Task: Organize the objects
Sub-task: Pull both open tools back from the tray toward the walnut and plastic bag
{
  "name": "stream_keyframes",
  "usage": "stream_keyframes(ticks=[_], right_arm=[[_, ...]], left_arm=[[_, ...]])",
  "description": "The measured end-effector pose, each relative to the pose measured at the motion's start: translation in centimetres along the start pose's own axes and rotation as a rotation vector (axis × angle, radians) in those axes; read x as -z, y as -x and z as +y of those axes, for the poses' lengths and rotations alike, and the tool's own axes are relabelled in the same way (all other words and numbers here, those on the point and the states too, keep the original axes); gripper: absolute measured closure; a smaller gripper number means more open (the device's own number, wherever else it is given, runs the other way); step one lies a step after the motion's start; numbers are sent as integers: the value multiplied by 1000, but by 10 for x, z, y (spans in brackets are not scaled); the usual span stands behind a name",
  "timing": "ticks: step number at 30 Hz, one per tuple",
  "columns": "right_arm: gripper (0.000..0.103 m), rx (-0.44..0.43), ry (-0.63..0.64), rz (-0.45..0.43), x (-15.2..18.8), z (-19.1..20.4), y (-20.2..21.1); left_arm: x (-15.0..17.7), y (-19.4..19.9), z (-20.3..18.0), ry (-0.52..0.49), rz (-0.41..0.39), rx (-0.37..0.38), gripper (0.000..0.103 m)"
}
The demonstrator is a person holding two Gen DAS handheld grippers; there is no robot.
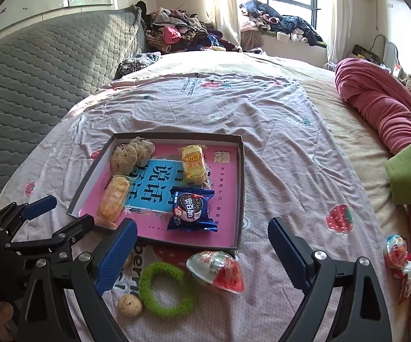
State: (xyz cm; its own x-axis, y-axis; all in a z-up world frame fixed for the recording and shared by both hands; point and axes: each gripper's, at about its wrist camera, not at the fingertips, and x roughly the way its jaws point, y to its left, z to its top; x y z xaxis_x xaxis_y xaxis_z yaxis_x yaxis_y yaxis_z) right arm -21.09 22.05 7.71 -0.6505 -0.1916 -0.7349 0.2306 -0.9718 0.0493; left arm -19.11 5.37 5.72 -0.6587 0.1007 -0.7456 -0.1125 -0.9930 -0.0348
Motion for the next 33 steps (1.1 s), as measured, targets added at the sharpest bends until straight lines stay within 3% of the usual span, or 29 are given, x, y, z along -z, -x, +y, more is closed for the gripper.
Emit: stream_keyframes(ticks=[12,33], right_arm=[[10,5,9,-45,6,4,46],[10,19,25,-81,31,8,105]], left_arm=[[10,45,-11,-36,-32,-16,21],[55,85,-34,-101,-33,-4,21]])
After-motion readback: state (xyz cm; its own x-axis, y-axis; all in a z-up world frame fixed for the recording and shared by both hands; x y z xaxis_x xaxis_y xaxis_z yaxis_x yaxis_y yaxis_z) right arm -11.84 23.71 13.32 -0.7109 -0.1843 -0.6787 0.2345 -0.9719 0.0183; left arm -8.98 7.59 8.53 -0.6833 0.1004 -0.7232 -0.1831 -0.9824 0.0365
